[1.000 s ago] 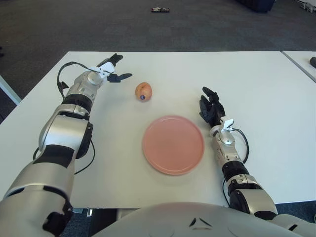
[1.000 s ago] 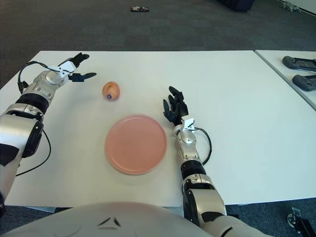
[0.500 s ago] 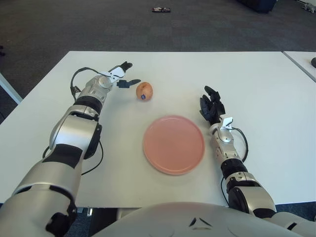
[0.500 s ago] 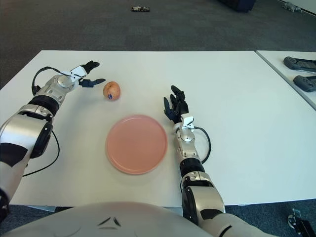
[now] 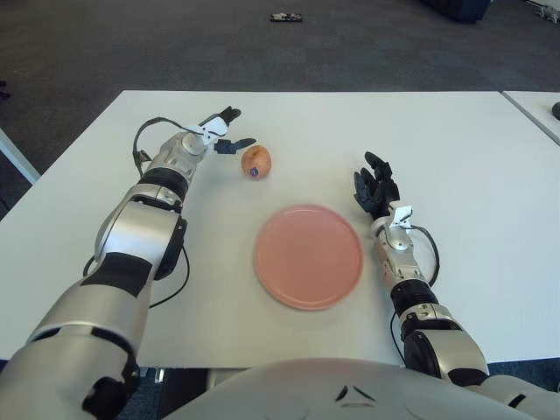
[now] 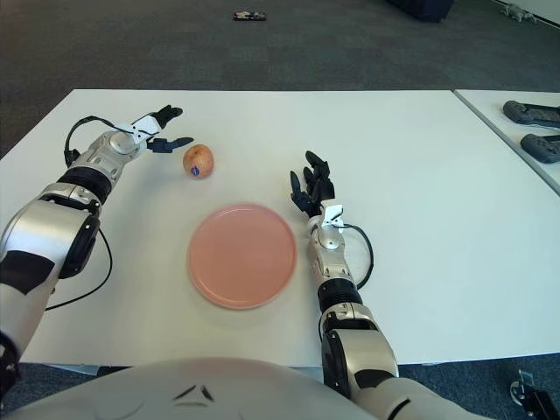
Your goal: Put the apple into the plate.
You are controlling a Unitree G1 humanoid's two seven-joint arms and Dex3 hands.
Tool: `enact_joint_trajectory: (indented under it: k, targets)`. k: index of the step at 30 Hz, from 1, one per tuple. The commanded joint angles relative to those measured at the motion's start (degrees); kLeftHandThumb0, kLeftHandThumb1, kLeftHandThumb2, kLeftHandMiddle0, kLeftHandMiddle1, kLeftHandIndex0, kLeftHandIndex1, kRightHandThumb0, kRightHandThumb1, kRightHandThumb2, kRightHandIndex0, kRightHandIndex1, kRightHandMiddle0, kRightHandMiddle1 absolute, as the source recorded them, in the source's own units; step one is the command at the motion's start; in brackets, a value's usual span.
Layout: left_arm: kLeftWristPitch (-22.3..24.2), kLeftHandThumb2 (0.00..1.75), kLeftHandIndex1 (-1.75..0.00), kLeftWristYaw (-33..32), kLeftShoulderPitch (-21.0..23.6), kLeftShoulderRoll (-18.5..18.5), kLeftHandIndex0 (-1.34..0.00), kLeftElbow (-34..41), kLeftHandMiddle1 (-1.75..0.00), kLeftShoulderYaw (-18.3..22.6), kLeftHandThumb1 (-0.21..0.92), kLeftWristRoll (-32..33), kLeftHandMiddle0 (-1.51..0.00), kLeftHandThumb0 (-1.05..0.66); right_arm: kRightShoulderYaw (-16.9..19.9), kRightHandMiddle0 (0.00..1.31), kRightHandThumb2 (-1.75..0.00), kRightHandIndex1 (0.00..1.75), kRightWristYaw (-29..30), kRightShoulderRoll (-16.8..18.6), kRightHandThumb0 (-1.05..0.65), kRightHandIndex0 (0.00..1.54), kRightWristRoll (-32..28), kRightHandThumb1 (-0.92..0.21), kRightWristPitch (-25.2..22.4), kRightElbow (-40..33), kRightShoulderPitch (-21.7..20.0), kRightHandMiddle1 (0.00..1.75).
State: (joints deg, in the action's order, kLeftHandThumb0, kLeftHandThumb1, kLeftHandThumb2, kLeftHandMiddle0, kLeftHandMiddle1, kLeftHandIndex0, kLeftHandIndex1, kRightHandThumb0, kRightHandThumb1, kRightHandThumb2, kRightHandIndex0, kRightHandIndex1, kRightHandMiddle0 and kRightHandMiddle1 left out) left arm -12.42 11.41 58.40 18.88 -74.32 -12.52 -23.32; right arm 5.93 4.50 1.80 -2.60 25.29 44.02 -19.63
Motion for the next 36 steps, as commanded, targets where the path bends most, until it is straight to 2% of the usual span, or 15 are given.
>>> enact_joint_trajectory:
  k: [1,22,36]
  targets:
    - [-1.2,0.36,-0.54,-0.9,1.4,-0.6,0.0,-0.3,-0.06,0.5,0.92,0.7,-0.26,-0.98,0.7,0.0,-0.59,0.28,0.5,0.0,-0.55,0.2,-0.4,-0.78,-3.4,2.0,2.0,0.49]
    - [-2.5,0.29,-0.63,-4.2,1.4,-4.1,0.0,-0.6,-0.07,1.3,0.92,1.1,-0.29,-0.94,1.8,0.0,-0.64,0.29,0.1,-0.1,-0.52,0.19,-1.1,-0.76,-3.5,1.5,2.4,0.43]
    - [-2.5,0.28,-0.66,-5.0,0.6,-5.1,0.0,-0.7,-0.07,0.8,0.92,0.4,-0.29,-0.95,1.7,0.0,-0.66,0.3,1.2,-0.4,-0.53,0.19,0.1,-0.76,-2.6,1.1,2.9,0.48]
